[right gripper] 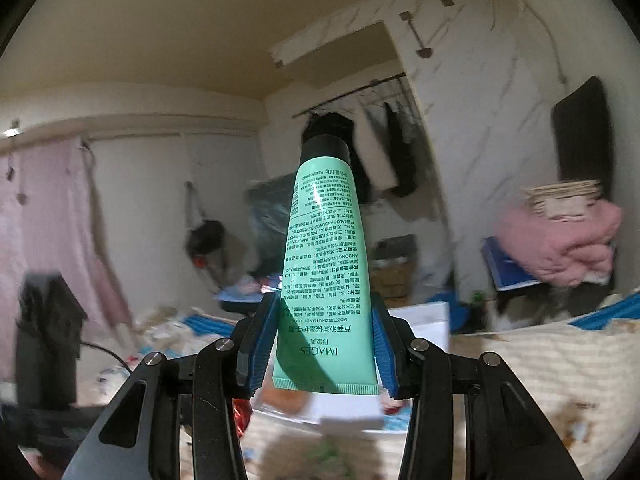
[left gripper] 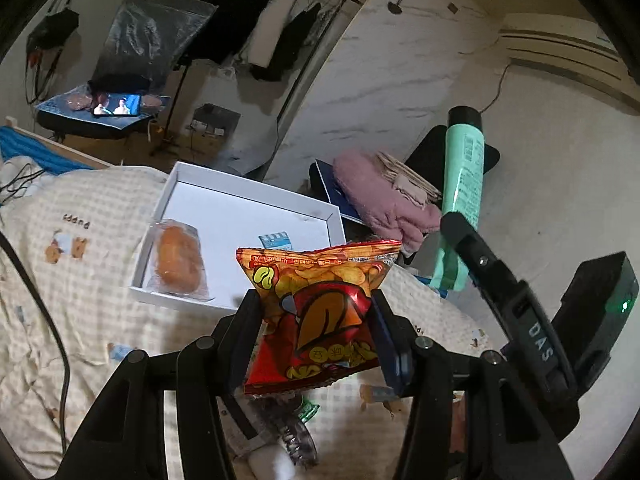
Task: Organize objects
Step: 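Carry chip bag and green tube over the white box with both grippers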
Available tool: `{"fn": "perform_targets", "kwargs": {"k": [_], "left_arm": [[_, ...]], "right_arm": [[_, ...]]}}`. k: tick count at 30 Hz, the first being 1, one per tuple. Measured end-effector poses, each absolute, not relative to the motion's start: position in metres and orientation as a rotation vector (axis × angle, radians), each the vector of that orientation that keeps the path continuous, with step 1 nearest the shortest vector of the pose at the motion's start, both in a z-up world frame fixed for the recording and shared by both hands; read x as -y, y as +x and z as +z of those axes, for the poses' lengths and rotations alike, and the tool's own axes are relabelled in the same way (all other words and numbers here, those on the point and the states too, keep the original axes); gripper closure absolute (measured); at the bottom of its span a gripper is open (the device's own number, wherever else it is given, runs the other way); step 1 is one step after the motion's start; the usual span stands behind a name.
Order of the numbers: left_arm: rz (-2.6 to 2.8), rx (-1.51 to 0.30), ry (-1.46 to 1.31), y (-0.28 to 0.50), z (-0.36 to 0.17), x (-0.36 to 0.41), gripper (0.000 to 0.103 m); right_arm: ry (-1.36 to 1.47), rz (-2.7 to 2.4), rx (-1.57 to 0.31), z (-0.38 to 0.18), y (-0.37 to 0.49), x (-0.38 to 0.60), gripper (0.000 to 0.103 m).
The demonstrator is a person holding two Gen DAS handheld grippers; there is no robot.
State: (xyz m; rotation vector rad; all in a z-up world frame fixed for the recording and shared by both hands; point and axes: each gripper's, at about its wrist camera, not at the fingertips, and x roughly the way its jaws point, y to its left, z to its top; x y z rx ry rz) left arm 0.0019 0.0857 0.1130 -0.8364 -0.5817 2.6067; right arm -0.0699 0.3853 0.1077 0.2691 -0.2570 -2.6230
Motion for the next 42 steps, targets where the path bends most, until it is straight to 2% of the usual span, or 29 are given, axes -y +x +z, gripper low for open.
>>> {"fn": "perform_targets", "kwargs": {"k": [13, 18, 26, 31, 34, 42], "left_arm": [[2.759, 0.501, -0.685, -0.063, 0.121, -0.085, 0.046], [2.807, 0.545, -0.672, -0.084, 0.092, -0.079, 0.046], [2.825, 0.515, -0.752, -0.109, 0.036, -0.091, 0.046], [2.934, 0.389, -0.789, -0.114, 0.002, -0.108, 0.046], [2.947, 0.356, -0.790, -0.112, -0.001, -0.111, 0.046], [2.937, 0.391, -0.809, -0.111, -0.008, -0.103, 0.046]], "right_arm": [[0.331, -2.648, 0.225, 0.078, -0.095, -0.380, 0.057], [0.254, -2.674, 0.169, 0.058, -0.097, -0.378, 0.057], [0.401, -2.755, 0.148, 0.020, -0.124, -0.378, 0.057], [0.410, -2.811, 0.144, -0.003, -0.130, -0.379, 0.057], [0.433, -2.832, 0.147, -0.005, -0.132, -0.380, 0.057], [0.497, -2.867, 0.013, -0.016, -0.144, -0.367, 0.058]]}}
